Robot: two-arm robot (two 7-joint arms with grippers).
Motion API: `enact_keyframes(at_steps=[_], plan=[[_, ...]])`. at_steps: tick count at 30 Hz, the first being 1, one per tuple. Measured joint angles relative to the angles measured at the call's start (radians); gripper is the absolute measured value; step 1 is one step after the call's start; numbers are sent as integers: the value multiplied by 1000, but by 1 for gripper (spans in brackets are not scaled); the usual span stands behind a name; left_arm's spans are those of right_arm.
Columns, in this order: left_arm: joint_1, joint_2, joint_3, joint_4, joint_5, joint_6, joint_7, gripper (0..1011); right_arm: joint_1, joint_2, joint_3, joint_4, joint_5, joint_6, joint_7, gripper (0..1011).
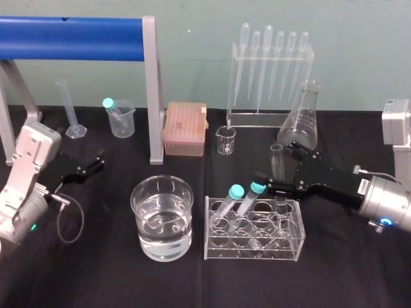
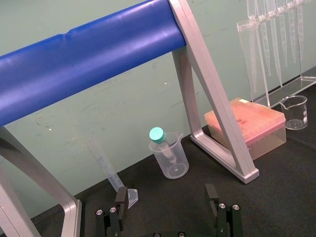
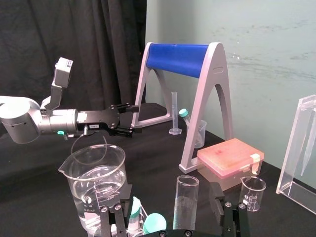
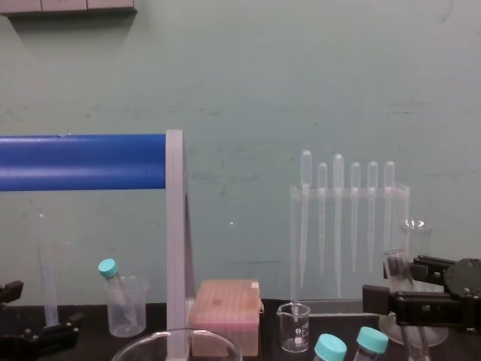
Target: Hold the test tube with one hand and immerse one end into the beaker, then return it to the test tube rack.
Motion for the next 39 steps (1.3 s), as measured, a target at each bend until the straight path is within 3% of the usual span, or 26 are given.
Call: enact_keyframes(at_steps=[6,15,19,24,30,33,39], plan=[[0,0,0,0,0,0,0,1000,1,1,0,-1,-2,-2,-1,1000],[0,0,0,0,0,0,0,1000,38,14,57,-61,-38,-63,-44,1000],[0,0,0,0,0,0,0,1000,46,22,111,-90,-74,-87,-119,1000],[0,0,0,0,0,0,0,1000,35,25,163,-100,-121,-76,-226,1000],[0,0,0,0,0,0,0,1000,5,-2,195,-56,-130,-5,-316,1000],[0,0,0,0,0,0,0,1000,0,-19,192,-21,-129,16,-320,1000],[0,0,0,0,0,0,0,1000,22,-72,149,95,-145,38,-282,1000]])
